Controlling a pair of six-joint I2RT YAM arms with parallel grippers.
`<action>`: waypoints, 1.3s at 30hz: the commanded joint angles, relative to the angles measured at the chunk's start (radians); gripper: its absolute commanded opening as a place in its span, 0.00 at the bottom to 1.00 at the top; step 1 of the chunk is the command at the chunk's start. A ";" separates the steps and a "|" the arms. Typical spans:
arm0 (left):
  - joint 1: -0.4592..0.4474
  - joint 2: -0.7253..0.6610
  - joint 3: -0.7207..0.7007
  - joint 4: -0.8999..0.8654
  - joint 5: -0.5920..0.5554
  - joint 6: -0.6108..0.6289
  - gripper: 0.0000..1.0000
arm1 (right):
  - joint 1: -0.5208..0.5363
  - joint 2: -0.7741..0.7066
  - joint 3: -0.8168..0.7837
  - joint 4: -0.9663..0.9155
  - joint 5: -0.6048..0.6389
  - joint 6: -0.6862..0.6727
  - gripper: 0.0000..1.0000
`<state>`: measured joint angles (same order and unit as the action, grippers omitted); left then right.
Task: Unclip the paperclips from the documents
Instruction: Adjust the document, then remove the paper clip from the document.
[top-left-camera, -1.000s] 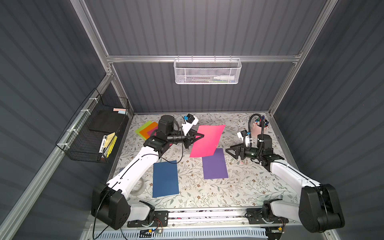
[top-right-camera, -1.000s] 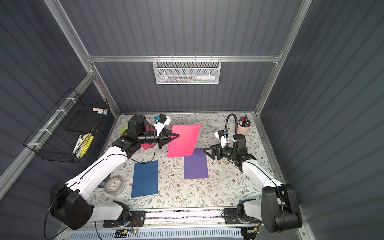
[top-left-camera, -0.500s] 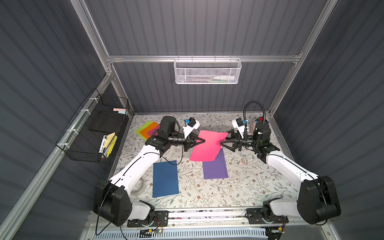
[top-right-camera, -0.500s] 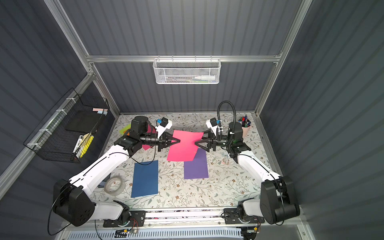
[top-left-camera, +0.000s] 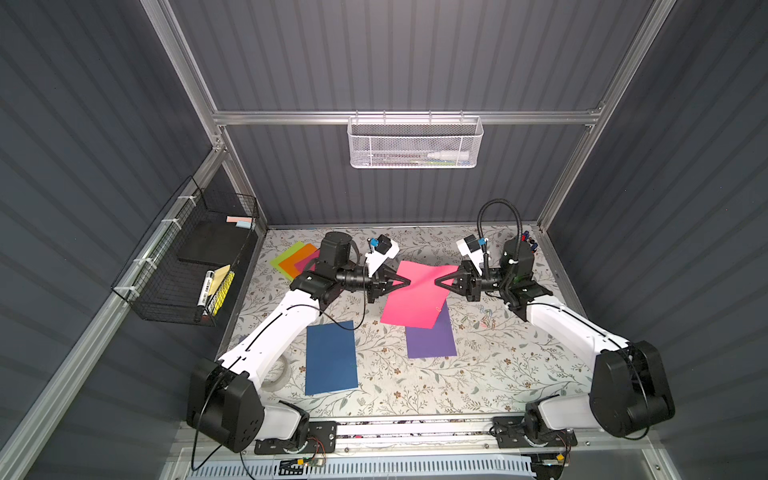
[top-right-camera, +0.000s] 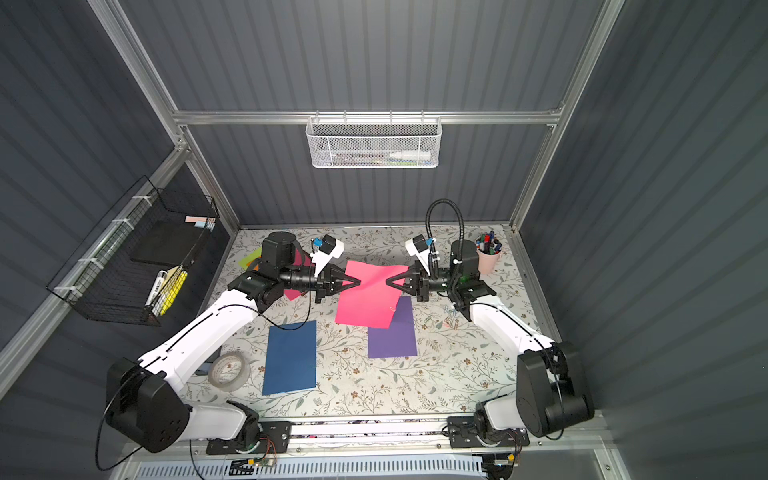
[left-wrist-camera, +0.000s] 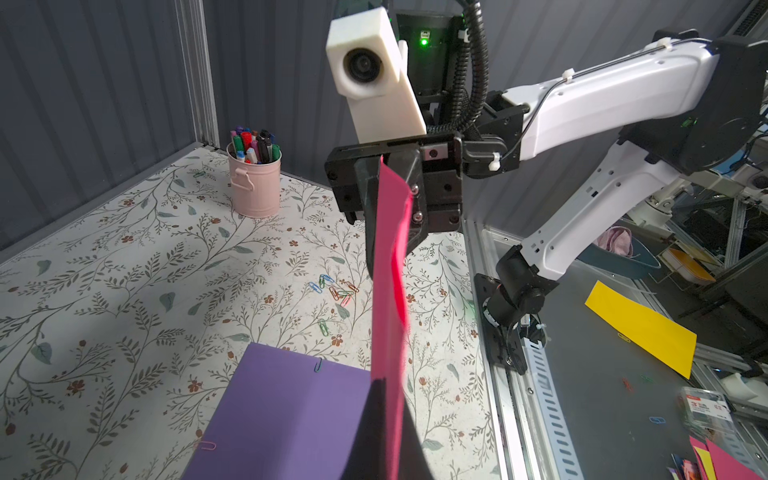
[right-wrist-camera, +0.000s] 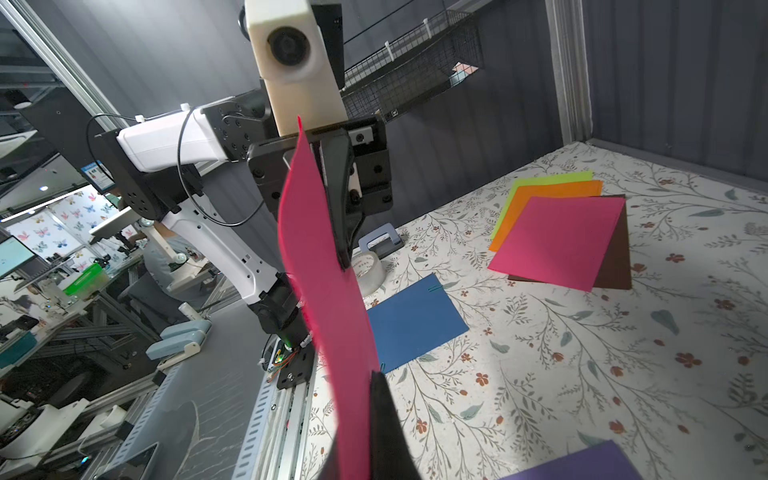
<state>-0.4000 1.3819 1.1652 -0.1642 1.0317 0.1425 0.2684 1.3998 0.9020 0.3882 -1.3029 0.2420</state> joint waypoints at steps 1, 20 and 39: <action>0.009 0.001 0.000 0.015 0.014 -0.018 0.22 | 0.002 -0.015 0.054 -0.014 -0.014 -0.006 0.02; 0.054 -0.065 -0.085 0.239 0.054 -0.168 0.00 | 0.020 -0.026 0.051 -0.186 -0.016 -0.072 0.48; 0.059 -0.075 -0.069 0.209 0.075 -0.158 0.00 | 0.022 -0.025 0.021 -0.208 -0.029 -0.104 0.21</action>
<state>-0.3450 1.3289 1.0901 0.0521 1.0897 -0.0120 0.2852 1.3941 0.9226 0.1761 -1.3174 0.1551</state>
